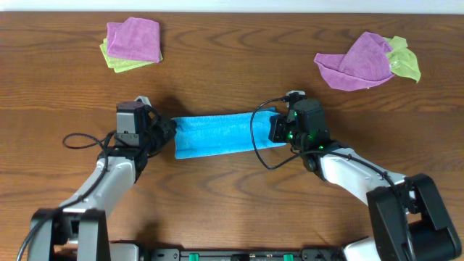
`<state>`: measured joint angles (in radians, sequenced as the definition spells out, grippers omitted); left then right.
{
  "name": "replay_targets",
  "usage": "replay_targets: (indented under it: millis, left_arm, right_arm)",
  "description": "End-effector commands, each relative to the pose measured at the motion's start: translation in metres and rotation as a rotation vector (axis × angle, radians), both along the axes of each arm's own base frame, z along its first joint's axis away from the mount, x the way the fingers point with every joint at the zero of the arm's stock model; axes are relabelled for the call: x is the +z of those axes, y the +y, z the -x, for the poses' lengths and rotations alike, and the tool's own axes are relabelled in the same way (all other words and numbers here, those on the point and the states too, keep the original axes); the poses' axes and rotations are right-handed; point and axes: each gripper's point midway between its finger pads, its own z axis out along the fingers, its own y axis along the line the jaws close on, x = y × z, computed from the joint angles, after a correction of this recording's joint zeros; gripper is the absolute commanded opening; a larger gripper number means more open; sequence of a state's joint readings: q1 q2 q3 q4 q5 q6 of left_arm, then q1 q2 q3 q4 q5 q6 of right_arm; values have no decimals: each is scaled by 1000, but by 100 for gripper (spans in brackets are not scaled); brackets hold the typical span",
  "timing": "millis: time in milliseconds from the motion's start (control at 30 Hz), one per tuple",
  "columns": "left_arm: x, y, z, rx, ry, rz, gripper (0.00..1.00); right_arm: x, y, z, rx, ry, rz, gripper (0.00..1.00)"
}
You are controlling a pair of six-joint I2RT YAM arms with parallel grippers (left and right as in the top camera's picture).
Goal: Fold the cloth
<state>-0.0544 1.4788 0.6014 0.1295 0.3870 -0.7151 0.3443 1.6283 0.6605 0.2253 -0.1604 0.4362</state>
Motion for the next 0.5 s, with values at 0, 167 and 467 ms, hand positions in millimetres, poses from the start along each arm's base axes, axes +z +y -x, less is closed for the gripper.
replay_targets:
  millis: [0,167,467]
  left_arm:
    - [-11,4,-3,23,19,-15,6]
    - [-17,5,-7,26,14,-19,6]
    - [-22,7,-10,31,14,-28,6]
  right_arm:
    - [3,-7,-13,-24,-39,39,1]
    - [-3,-6,-20,-29,-55,37,1]
    - [-12,-6,-19,-26,-37,47,1]
